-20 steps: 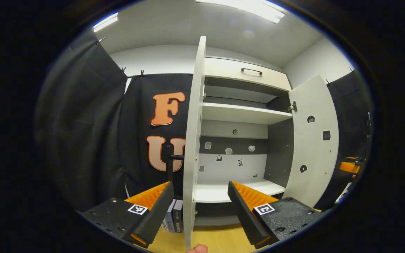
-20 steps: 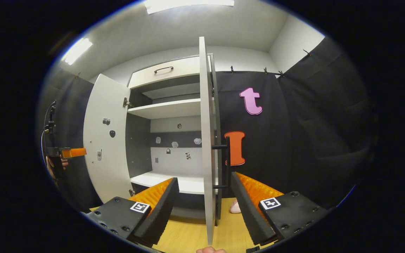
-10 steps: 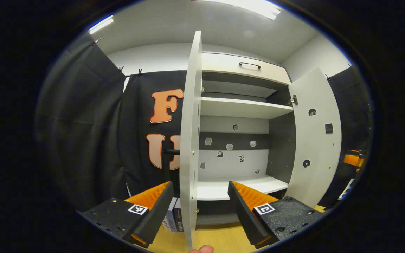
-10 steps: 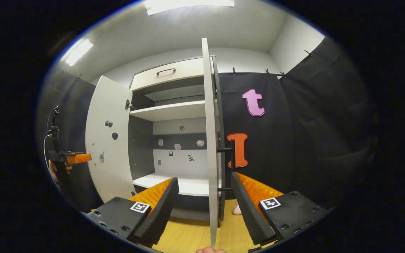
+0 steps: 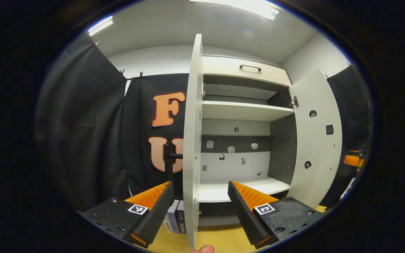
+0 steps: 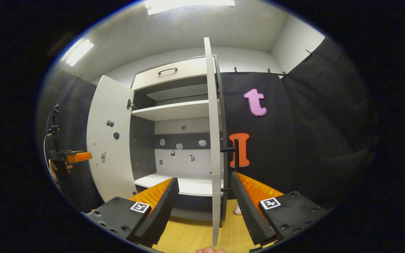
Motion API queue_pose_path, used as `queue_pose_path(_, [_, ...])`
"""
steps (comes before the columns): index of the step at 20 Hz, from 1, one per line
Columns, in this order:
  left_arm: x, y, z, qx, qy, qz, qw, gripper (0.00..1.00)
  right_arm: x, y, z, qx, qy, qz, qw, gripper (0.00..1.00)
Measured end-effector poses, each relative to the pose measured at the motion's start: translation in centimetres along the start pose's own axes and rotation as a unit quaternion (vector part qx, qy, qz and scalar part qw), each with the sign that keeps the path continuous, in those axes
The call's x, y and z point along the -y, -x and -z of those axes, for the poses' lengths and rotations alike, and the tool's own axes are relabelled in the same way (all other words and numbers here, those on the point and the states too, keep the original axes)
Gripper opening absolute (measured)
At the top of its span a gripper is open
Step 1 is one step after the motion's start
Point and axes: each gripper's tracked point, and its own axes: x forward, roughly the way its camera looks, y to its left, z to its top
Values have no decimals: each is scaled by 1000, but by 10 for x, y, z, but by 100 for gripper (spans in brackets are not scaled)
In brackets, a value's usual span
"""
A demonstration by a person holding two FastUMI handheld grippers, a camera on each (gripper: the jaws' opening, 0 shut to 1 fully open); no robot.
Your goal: Open the right door of the double-door shoe cabinet with the right hand, and open the left door with the left hand.
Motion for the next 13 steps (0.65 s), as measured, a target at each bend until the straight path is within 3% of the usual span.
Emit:
queue_pose_path(12, [6, 2, -8, 8, 1, 4, 1000, 94, 5, 3, 0, 1, -6, 1, 1000, 98])
queue_pose_path(13, [8, 3, -7, 7, 3, 6, 1000, 94, 4, 4, 0, 1, -7, 1, 1000, 93])
